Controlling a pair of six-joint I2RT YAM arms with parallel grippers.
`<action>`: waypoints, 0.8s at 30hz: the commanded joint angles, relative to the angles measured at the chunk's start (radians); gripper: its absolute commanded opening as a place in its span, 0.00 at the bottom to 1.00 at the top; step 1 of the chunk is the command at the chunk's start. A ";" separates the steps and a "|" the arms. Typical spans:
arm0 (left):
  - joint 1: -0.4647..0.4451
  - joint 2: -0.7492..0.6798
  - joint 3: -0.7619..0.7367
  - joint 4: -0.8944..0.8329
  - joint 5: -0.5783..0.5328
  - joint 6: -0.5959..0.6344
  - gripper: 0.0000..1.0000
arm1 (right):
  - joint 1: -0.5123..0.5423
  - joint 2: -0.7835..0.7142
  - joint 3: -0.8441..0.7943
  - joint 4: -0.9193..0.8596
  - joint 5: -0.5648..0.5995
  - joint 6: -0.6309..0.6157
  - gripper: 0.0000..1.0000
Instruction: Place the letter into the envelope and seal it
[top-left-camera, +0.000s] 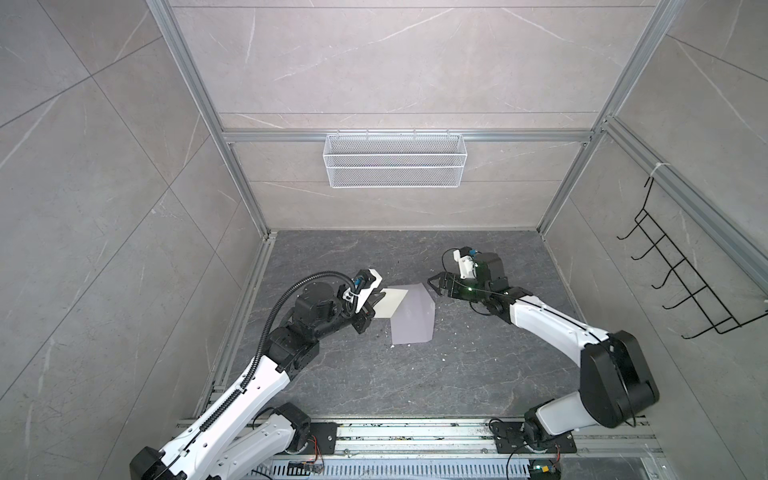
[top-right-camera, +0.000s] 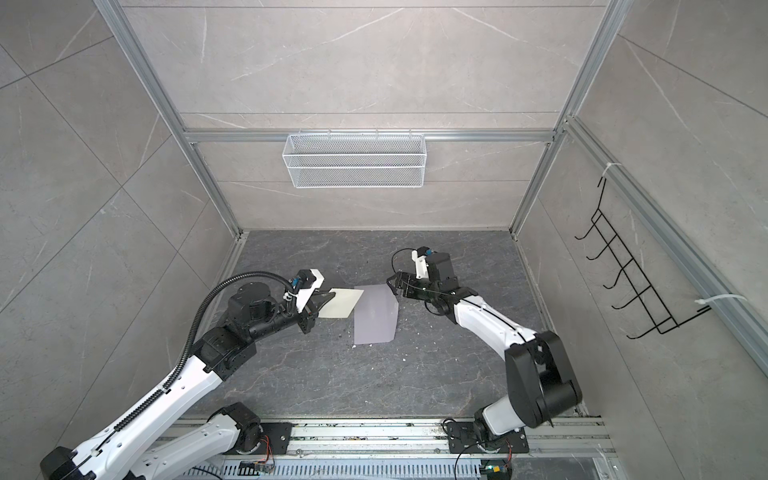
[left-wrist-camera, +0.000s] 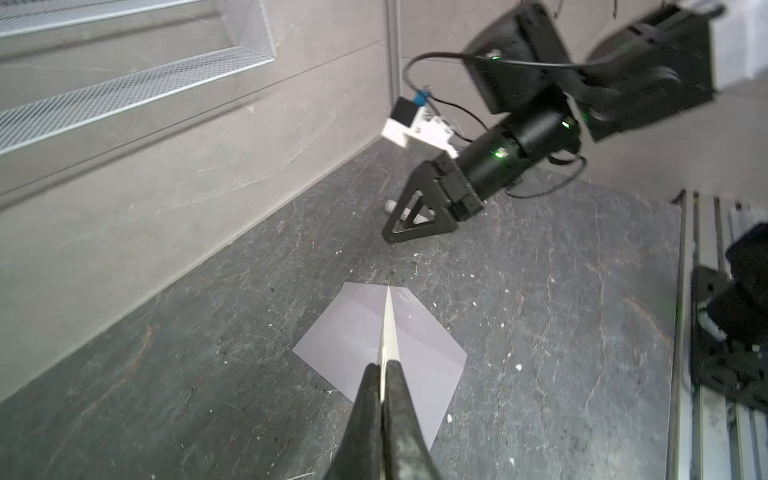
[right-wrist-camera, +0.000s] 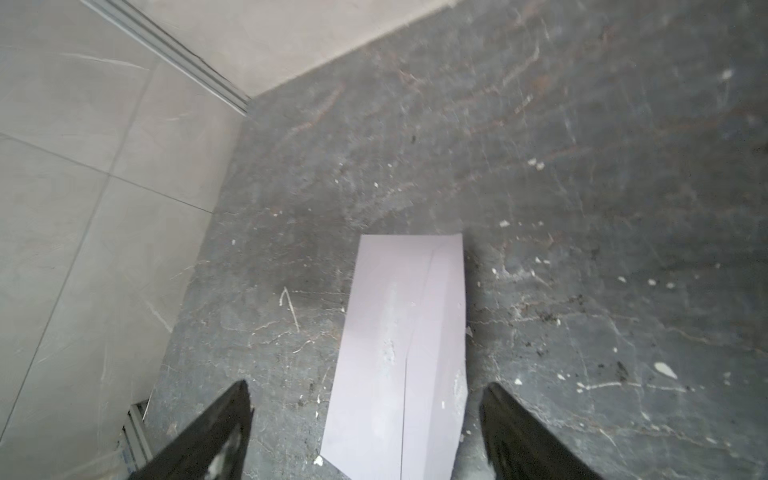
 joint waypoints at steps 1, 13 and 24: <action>0.006 -0.026 0.038 0.129 -0.102 -0.320 0.00 | 0.006 -0.070 -0.102 0.281 -0.084 0.109 0.91; 0.006 0.007 -0.118 0.416 -0.241 -0.928 0.00 | 0.137 -0.116 -0.444 1.068 0.121 0.578 0.91; 0.006 0.098 -0.169 0.564 -0.224 -1.121 0.00 | 0.308 0.080 -0.482 1.368 0.303 0.715 0.90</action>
